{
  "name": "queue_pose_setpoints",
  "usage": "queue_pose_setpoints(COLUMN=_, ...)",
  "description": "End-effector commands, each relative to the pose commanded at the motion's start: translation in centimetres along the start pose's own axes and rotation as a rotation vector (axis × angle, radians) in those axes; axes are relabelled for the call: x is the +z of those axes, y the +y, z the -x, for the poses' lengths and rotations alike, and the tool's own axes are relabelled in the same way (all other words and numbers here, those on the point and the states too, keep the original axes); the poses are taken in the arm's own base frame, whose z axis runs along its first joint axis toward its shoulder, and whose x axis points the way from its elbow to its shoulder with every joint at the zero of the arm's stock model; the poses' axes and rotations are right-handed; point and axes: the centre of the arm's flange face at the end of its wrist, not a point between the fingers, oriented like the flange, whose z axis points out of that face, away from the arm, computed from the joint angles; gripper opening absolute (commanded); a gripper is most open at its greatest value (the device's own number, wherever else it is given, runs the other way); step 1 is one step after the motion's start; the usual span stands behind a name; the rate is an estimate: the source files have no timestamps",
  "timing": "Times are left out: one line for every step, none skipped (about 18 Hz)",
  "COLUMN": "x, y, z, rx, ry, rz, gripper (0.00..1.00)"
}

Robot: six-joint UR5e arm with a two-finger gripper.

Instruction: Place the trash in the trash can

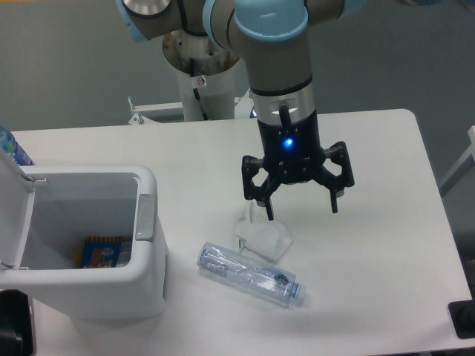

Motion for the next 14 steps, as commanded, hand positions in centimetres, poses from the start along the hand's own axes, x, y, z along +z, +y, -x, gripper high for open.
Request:
queue_pose_setpoints(x=0.0, y=0.0, z=0.0, rx=0.002, ry=-0.001, rz=0.001, gripper=1.00)
queue_pose_setpoints(x=0.1, y=0.0, z=0.0, rx=0.002, ry=-0.001, rz=0.002, gripper=1.00)
queue_pose_setpoints(x=-0.1, y=0.0, z=0.0, rx=0.002, ry=0.000, rz=0.000, gripper=1.00)
queue_pose_setpoints(x=-0.2, y=0.0, z=0.1, rx=0.000, ry=-0.001, rz=-0.001, gripper=1.00)
queue_pose_setpoints(x=-0.1, y=0.1, z=0.1, rx=-0.001, ry=0.001, rz=0.000, gripper=1.00)
queue_pose_setpoints(x=-0.1, y=0.1, z=0.0, rx=-0.001, ry=0.001, rz=0.001, gripper=1.00)
queue_pose_setpoints(x=0.0, y=0.1, z=0.0, rx=-0.003, ry=0.002, rz=0.002, gripper=1.00)
queue_pose_setpoints(x=0.3, y=0.1, z=0.0, rx=-0.001, ry=0.010, rz=0.004, gripper=1.00)
queue_pose_setpoints(x=0.5, y=0.5, z=-0.1, rx=-0.003, ry=0.012, rz=0.010, gripper=1.00)
queue_pose_setpoints(x=1.2, y=0.9, z=-0.2, rx=0.000, ry=0.017, rz=0.019, gripper=1.00)
queue_pose_setpoints(x=1.7, y=1.2, z=-0.5, rx=0.000, ry=0.018, rz=0.022, gripper=1.00)
queue_pose_setpoints(x=2.5, y=1.5, z=-0.7, rx=-0.002, ry=0.019, rz=0.028, gripper=1.00)
queue_pose_setpoints(x=3.2, y=1.9, z=-0.9, rx=0.001, ry=0.021, rz=0.041, gripper=1.00)
queue_pose_setpoints(x=3.8, y=2.3, z=-1.1, rx=-0.005, ry=0.025, rz=0.053, gripper=1.00)
